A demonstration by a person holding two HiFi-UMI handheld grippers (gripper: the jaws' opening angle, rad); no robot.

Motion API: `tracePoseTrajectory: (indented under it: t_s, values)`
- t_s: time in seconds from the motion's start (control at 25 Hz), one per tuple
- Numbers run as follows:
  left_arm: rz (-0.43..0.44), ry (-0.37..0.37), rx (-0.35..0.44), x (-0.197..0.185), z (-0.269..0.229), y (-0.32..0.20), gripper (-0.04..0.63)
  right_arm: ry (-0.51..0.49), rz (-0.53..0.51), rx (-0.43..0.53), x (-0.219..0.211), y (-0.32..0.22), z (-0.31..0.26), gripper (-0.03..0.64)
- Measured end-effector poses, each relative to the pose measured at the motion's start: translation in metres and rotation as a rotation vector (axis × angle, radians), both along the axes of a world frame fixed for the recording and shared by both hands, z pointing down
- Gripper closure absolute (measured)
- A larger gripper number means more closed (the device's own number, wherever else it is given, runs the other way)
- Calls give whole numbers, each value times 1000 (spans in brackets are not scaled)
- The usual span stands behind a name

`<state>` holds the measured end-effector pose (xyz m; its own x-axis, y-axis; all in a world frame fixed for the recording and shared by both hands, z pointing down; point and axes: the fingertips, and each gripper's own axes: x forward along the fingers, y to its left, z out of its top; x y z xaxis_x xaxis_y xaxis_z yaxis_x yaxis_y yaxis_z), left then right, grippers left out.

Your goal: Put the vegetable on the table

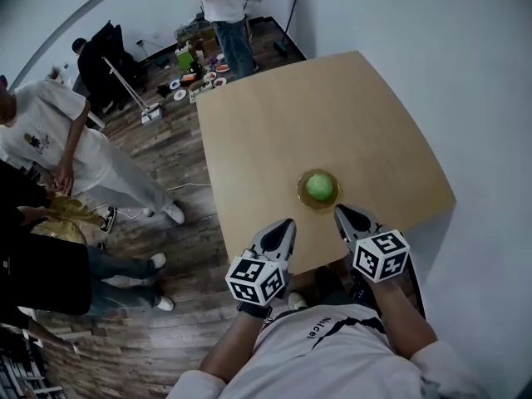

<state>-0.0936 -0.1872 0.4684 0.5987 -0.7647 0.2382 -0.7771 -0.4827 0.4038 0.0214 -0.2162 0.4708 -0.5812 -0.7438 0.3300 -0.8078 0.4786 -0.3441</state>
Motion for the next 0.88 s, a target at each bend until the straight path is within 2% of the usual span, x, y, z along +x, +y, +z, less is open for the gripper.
tracePoseTrajectory:
  t_s: [0.4,0.88]
  values:
    - [-4,0,57,0,-26,23,583,16,11,43,3,25,-15,603]
    - [-5,-9,61,-2,-19,22,583,31,1,50,-3,23,-7,603]
